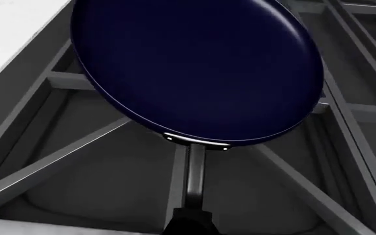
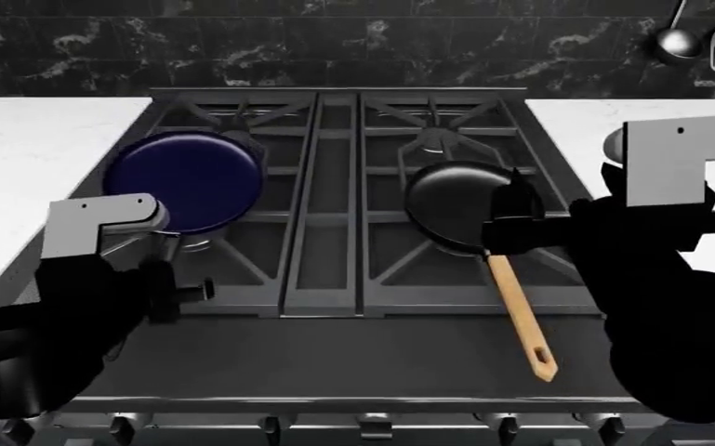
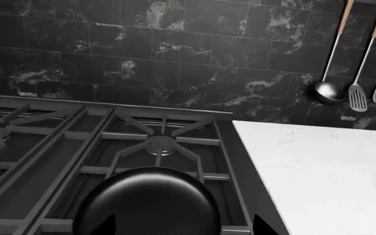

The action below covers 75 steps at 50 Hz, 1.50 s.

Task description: Place both pans onto different burners. Then place the tomato and the dumpling on different pans.

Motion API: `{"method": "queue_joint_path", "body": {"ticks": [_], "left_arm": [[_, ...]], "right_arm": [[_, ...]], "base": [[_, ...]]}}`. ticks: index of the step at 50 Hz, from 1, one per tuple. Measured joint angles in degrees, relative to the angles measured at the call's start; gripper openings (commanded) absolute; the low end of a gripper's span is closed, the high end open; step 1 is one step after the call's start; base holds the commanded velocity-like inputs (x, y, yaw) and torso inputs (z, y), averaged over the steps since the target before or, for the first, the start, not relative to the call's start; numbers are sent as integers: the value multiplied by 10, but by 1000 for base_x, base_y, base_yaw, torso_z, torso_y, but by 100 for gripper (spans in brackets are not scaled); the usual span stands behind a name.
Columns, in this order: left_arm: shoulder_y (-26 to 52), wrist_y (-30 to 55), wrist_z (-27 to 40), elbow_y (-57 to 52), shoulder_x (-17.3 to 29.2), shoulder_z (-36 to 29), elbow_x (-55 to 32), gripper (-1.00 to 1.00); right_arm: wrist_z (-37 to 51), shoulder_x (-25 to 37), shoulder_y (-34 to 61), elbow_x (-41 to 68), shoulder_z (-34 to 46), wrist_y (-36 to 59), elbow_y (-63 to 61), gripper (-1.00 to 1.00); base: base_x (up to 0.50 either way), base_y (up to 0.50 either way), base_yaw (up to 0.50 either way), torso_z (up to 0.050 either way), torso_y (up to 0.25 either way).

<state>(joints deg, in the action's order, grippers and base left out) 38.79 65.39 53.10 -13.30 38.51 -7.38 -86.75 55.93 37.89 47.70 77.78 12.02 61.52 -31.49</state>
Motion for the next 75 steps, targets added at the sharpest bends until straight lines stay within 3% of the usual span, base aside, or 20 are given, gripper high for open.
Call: {"method": "queue_joint_path", "body": {"ticks": [9,10,22,38,60,75], "left_arm": [[-18,-14,-18,2,0,-2,17,-100],[-19,-15,-20,2,0,-1,18,100],[-17,-21,-24,-1,5,5,20,100],[44,-22,6,-75,27,44,-24,100],[-54,-111,-81,-225,26,92,106,100],[-79,-131,-93,-244,25,101,128,100]], "right_arm": [[-3,-1,-3,-4,2,-4,1,100],[-4,-1,-3,-5,2,-5,2,100],[-11,-3,-5,-13,7,-10,7,100],[-18,-2,-7,-20,12,-16,4,100],[-20,9,-17,-54,21,-30,-35,100],[-31,13,-34,-61,10,-54,-43,100]], "base": [[1,0,0,0,1],[0,0,0,0,0],[0,0,0,0,0],[0,0,0,0,0],[-107,-7,0,0,0],[0,-500,0,0,0]]}}
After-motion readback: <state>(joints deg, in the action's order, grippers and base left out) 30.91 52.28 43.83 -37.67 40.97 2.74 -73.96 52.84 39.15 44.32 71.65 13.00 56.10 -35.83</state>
